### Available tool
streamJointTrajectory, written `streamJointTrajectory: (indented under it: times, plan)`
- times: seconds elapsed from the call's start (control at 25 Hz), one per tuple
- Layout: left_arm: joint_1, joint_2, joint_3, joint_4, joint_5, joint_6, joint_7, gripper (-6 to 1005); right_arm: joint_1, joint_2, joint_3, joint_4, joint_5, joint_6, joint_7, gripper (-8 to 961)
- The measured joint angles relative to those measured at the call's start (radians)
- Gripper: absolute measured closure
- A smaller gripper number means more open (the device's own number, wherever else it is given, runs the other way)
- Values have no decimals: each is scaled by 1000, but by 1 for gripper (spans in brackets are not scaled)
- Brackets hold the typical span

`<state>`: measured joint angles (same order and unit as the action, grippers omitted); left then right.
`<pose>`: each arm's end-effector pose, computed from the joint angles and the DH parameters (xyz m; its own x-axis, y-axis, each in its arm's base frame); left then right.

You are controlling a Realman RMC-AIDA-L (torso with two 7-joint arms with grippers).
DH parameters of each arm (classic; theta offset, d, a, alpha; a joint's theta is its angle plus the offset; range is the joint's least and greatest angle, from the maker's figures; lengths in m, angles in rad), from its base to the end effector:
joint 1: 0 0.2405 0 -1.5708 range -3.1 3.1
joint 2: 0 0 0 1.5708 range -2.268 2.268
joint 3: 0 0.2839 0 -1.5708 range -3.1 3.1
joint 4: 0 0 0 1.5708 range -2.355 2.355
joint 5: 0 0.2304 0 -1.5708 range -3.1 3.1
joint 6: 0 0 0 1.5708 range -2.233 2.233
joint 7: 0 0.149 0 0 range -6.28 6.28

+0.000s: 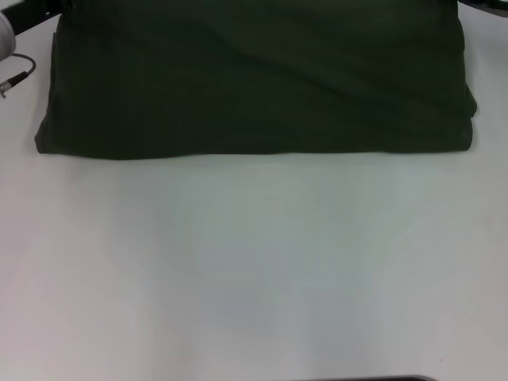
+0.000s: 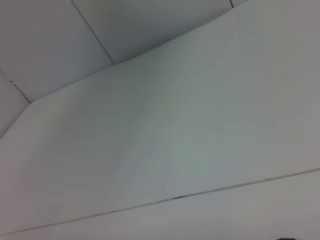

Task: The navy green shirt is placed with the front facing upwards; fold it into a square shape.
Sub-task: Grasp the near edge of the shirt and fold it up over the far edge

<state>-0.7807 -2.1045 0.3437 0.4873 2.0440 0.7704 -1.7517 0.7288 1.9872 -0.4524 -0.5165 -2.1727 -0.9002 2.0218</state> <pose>-0.3090 0.4836 0.0005 0.3702 0.4945 0.7864 0.9290 -0.1987 -0.3124 0.3352 0.4751 0.0443 0.3270 -0.6083 -0.7233 -0.9438 -0.1716 -0.2824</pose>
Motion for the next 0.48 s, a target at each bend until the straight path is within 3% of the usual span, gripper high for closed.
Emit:
streamJointTrajectory:
  times: [0.32,0.48]
  plan:
    - [10,-18,-3,1,-59,-18,38,1001,3,10,0,1,1,2,-12,916]
    - [19,-31,-2,0,-125,-13,131,943,3,17,1,1,2,3,-34,909]
